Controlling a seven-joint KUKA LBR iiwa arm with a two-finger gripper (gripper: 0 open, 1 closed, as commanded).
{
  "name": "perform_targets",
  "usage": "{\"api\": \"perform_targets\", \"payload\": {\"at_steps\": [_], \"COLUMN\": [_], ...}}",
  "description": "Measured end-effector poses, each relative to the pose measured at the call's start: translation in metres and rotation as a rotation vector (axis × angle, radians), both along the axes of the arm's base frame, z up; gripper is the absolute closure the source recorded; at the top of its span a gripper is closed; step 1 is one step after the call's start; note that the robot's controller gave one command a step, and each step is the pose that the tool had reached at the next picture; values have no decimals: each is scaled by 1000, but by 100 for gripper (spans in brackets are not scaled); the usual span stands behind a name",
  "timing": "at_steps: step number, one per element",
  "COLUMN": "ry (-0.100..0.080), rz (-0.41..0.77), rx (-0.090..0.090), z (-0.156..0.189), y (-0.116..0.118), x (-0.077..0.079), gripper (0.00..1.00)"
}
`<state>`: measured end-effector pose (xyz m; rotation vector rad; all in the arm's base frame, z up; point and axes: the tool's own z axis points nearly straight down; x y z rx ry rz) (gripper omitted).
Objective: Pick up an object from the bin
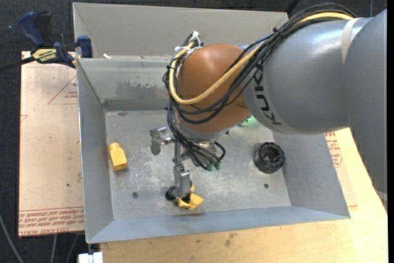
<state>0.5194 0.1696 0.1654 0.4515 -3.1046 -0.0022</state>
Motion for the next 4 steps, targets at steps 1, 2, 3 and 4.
{"api": "perform_targets", "payload": {"at_steps": [1,2,3,4], "ry": [-6,-6,-5,-5], "rz": [-50,187,196,196], "rx": [0,2,1,2], "z": [-21,-59,-64,-64], "y": [-22,-51,-56,-55], "x": [4,-13,-15,-15], "gripper": [0,100,0,100]}}
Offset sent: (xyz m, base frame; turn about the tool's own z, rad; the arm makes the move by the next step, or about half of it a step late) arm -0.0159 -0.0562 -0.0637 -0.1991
